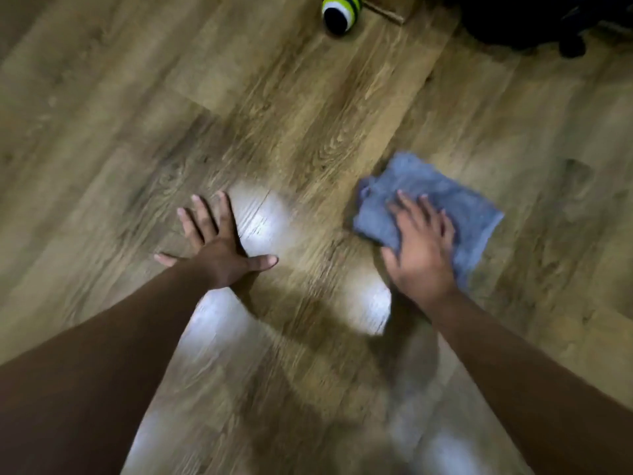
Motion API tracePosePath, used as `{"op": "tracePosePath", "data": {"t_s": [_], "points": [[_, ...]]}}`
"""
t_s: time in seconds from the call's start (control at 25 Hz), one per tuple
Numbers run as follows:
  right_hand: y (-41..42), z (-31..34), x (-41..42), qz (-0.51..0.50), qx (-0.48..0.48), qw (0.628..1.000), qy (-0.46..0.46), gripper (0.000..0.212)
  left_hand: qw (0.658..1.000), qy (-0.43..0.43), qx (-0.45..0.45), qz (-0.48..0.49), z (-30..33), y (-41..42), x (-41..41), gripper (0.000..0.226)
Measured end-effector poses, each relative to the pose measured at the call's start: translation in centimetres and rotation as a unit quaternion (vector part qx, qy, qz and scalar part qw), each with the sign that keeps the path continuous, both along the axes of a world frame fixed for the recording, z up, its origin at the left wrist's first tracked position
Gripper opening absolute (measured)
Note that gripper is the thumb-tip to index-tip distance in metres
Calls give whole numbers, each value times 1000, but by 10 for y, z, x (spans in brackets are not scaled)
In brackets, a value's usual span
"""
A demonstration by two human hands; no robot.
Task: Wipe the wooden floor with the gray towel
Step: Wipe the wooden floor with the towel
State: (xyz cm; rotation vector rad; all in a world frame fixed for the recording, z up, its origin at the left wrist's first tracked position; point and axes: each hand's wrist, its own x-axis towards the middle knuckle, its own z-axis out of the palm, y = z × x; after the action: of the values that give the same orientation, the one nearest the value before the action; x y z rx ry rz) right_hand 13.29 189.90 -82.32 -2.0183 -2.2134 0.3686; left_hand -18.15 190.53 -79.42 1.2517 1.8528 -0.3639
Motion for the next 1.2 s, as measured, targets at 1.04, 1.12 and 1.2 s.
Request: {"op": "tracePosePath", "data": {"t_s": [1.04, 1.12, 1.2], "points": [[-217, 6, 77, -139, -39, 989, -26, 73, 935, -182, 211, -221, -3, -78, 323, 63], [-273, 8, 144, -228, -64, 971, -26, 74, 922, -191, 164, -295, -5, -112, 377, 71], [-343, 11, 209, -337, -71, 939, -8, 74, 908, -181, 80, -368, -8, -144, 423, 94]]}}
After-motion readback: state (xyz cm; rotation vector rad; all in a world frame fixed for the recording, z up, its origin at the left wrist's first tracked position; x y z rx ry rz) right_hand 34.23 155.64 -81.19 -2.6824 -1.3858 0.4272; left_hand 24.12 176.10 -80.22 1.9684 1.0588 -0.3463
